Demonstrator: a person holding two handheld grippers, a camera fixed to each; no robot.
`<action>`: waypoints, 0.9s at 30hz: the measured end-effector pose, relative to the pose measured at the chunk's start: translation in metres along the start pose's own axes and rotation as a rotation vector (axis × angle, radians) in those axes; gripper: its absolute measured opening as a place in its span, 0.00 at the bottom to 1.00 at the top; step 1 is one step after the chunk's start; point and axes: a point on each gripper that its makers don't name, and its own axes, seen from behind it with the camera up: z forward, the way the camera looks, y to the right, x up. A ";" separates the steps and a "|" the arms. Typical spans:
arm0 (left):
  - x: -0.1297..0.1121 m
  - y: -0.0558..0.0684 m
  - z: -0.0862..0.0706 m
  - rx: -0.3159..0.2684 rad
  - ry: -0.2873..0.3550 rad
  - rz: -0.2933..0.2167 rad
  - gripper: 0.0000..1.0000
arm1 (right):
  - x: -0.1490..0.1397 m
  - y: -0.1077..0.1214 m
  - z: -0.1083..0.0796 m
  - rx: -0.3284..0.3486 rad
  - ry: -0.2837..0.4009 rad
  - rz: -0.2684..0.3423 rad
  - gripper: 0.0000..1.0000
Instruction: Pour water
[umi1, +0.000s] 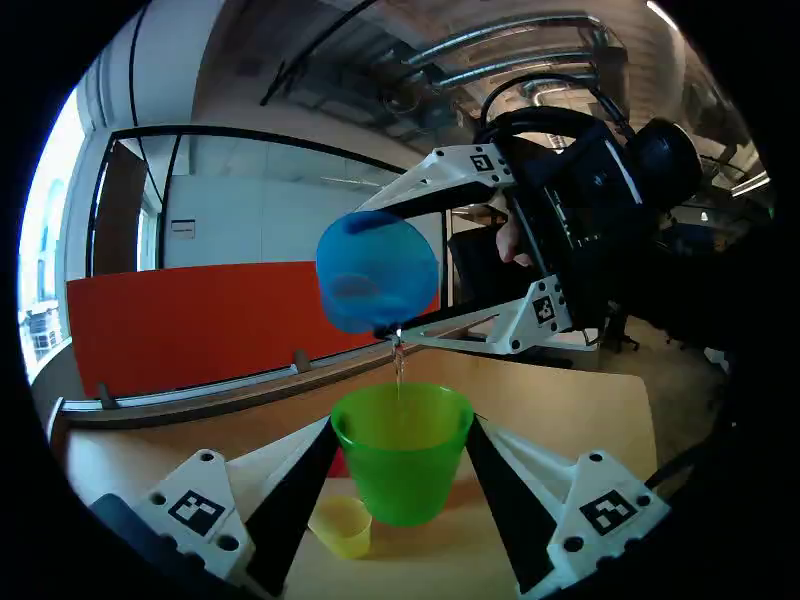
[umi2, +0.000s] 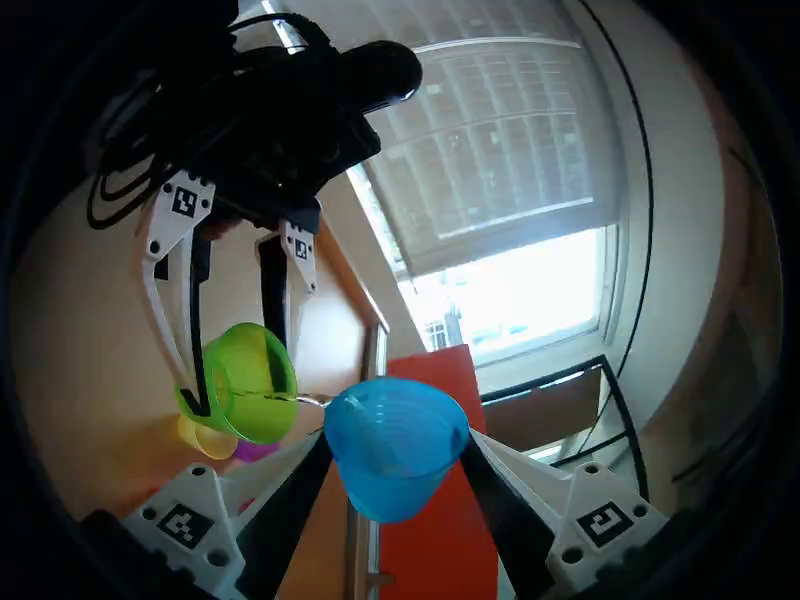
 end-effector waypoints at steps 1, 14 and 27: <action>0.000 0.000 0.000 0.000 0.000 0.000 0.87 | 0.000 0.000 0.000 0.000 0.000 -0.002 0.90; -0.002 0.001 0.001 0.000 -0.002 0.001 0.87 | 0.000 0.001 0.000 -0.004 0.001 -0.021 0.90; -0.001 0.001 0.000 -0.001 0.000 0.002 0.87 | 0.003 0.003 0.000 -0.010 0.001 -0.049 0.90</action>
